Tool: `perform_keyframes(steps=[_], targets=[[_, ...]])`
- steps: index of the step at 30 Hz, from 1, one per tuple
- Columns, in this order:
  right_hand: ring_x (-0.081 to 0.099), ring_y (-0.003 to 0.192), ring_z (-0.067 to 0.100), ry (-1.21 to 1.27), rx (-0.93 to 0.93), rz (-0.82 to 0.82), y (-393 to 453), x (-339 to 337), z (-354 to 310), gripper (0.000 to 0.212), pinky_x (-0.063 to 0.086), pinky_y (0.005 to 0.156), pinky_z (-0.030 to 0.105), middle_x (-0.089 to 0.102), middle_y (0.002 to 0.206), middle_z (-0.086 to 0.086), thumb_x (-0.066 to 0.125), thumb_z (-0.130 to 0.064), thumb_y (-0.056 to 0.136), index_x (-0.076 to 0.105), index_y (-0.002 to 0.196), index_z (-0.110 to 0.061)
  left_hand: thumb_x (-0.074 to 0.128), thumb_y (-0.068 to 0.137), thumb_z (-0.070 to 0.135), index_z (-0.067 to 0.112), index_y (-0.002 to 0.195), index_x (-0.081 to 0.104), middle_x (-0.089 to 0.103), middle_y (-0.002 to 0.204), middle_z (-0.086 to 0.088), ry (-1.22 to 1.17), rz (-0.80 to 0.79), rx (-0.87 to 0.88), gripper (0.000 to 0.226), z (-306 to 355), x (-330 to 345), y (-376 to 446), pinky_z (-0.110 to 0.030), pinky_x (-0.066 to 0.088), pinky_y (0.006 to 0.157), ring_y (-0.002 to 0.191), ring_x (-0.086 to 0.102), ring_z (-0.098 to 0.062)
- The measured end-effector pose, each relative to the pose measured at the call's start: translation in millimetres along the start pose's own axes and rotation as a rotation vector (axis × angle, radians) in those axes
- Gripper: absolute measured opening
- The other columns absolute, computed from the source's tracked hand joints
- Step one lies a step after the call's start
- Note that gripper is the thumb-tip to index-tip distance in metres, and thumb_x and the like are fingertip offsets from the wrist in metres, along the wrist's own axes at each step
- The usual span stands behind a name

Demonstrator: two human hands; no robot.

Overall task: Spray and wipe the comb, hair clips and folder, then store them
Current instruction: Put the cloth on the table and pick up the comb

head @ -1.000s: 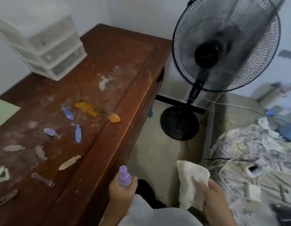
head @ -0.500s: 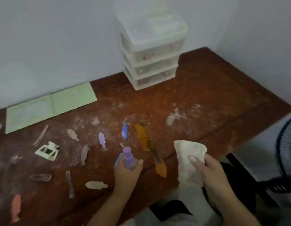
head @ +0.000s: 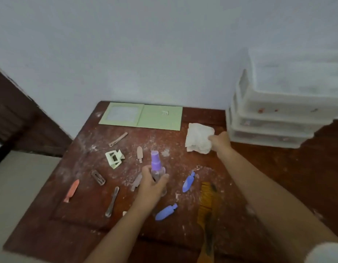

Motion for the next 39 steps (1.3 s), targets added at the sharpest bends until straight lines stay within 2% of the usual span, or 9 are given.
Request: perform_keyframes(steps=[4, 8, 11, 16, 21, 25, 28, 32, 39], targets=[[0.042, 0.123, 0.029, -0.441, -0.354, 0.001, -22, -14, -6, 0.047, 0.036, 0.094, 0.03, 0.042, 0.137, 0.017, 0.047, -0.009, 0.09, 0.034, 0.135, -0.002, 0.048, 0.092, 0.008, 0.021, 0.072, 0.026, 0.03, 0.07, 0.001, 0.145, -0.116, 0.021, 0.032, 6, 9, 4, -0.012, 0.037, 0.048, 0.057, 0.032, -0.009], [0.051, 0.101, 0.008, -0.437, -0.735, -0.425, -103, -23, -45, 0.04, 0.037, 0.075, 0.009, 0.053, 0.114, -0.004, 0.041, -0.034, 0.094, 0.043, 0.13, -0.017, 0.051, 0.091, 0.022, 0.029, 0.07, 0.028, 0.034, 0.068, 0.008, 0.533, -0.246, 0.293, 0.032, 33, 17, 1, -0.016, 0.029, 0.055, 0.06, 0.033, -0.007], [0.049, 0.101, 0.004, -0.755, -0.956, -0.608, -156, -40, -60, 0.051, 0.038, 0.083, 0.012, 0.05, 0.117, -0.01, 0.038, -0.048, 0.088, 0.04, 0.133, -0.023, 0.054, 0.088, 0.031, 0.03, 0.08, 0.041, 0.041, 0.074, 0.012, 0.656, -0.323, 0.504, 0.015, 73, 20, -11, -0.018, 0.032, 0.06, 0.071, 0.043, -0.011], [0.05, 0.074, 0.012, -1.195, -0.962, -0.519, -196, -60, -74, 0.031, 0.037, 0.063, 0.02, 0.056, 0.088, -0.002, 0.038, -0.043, 0.093, 0.05, 0.105, -0.016, 0.035, 0.082, 0.062, 0.029, 0.091, 0.043, 0.067, 0.081, 0.005, 0.915, -0.343, 0.996, 0.035, 119, 15, -34, -0.014, 0.038, 0.054, 0.072, 0.061, -0.009], [0.042, 0.077, 0.011, -1.302, -1.067, -0.436, -230, -66, -82, 0.026, 0.035, 0.069, 0.021, 0.04, 0.086, -0.006, 0.031, -0.042, 0.095, 0.042, 0.1, -0.019, 0.015, 0.09, 0.059, 0.025, 0.096, 0.046, 0.067, 0.069, 0.01, 0.965, -0.269, 1.279, 0.046, 136, 4, -50, -0.018, 0.04, 0.068, 0.063, 0.053, -0.001], [0.04, 0.076, 0.01, -1.36, -1.174, -0.395, -242, -68, -85, 0.036, 0.031, 0.067, 0.018, 0.045, 0.094, -0.002, 0.028, -0.042, 0.096, 0.043, 0.111, -0.014, 0.007, 0.09, 0.058, 0.024, 0.1, 0.045, 0.067, 0.068, 0.014, 1.058, -0.211, 1.323, 0.051, 142, 0, -59, -0.011, 0.041, 0.055, 0.056, 0.061, 0.0], [0.031, 0.059, 0.006, -1.356, -1.164, -0.418, -244, -67, -87, 0.031, 0.027, 0.051, 0.015, 0.03, 0.075, -0.007, 0.027, -0.041, 0.096, 0.039, 0.106, -0.015, 0.008, 0.09, 0.057, 0.024, 0.1, 0.045, 0.065, 0.067, 0.015, 1.106, -0.203, 1.332, 0.051, 149, -5, -58, -0.008, 0.037, 0.048, 0.054, 0.059, 0.001], [0.031, 0.057, 0.006, -1.429, -1.154, -0.404, -237, -63, -82, 0.022, 0.03, 0.052, 0.019, 0.023, 0.069, -0.008, 0.026, -0.04, 0.097, 0.032, 0.094, -0.018, 0.032, 0.081, 0.056, 0.028, 0.097, 0.047, 0.06, 0.062, 0.016, 1.095, -0.251, 1.327, 0.036, 144, -4, -57, -0.005, 0.02, 0.043, 0.05, 0.05, 0.004], [0.043, 0.073, 0.009, -1.357, -1.042, -0.257, -205, -89, -76, 0.019, 0.04, 0.067, 0.02, 0.033, 0.072, -0.011, 0.031, -0.036, 0.098, 0.029, 0.084, -0.022, 0.039, 0.078, 0.057, 0.04, 0.083, 0.033, 0.045, 0.065, 0.019, 1.012, -0.308, 0.965, 0.019, 113, -39, -20, -0.007, 0.022, 0.049, 0.058, 0.048, -0.01]])
Point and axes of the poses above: each hand's wrist, its own y-axis towards the middle knuckle, its own x-axis out of the palm, z = x × y, the point moved 5 cm from there along y, towards the middle knuckle
